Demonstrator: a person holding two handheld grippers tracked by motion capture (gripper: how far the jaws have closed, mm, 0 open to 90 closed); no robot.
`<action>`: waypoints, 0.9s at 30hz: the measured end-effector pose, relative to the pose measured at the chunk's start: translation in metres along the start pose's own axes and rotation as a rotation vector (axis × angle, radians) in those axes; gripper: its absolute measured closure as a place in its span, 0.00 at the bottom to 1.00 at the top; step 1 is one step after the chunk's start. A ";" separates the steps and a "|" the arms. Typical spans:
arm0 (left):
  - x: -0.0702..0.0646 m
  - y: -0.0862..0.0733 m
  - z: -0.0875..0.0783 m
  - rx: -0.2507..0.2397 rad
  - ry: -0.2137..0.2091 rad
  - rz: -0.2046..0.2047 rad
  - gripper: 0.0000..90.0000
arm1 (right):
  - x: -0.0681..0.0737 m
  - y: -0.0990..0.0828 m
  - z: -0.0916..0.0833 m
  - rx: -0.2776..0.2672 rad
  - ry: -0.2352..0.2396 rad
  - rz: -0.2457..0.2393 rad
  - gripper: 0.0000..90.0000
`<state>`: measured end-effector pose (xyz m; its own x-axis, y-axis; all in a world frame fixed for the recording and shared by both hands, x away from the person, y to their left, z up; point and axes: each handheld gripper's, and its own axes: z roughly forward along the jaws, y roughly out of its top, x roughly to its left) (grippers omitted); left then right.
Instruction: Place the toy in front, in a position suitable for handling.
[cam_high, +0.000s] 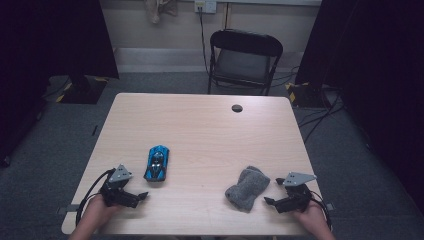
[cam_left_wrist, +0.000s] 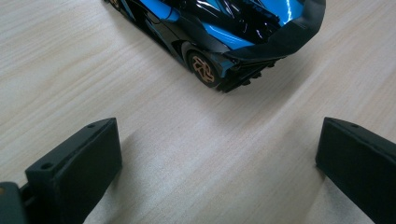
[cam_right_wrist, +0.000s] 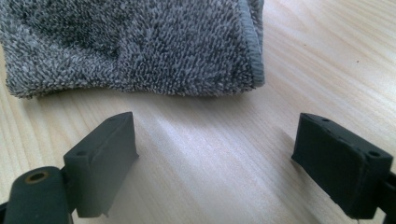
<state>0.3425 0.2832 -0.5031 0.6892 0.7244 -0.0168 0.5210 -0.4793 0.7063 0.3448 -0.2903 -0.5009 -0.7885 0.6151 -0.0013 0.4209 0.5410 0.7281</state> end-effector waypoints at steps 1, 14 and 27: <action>0.000 0.000 0.000 0.000 0.000 0.000 0.00 | 0.000 0.000 0.000 0.000 0.000 0.000 0.14; 0.000 0.000 0.000 0.001 0.003 -0.002 0.00 | 0.002 -0.001 -0.001 0.001 -0.013 0.015 0.14; 0.000 0.000 0.000 0.001 0.004 -0.004 0.00 | 0.014 0.014 -0.009 0.061 -0.035 -0.042 0.16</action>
<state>0.3420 0.2832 -0.5030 0.6854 0.7280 -0.0166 0.5240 -0.4773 0.7054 0.3359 -0.2790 -0.4845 -0.7903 0.6102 -0.0555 0.4153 0.6001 0.6836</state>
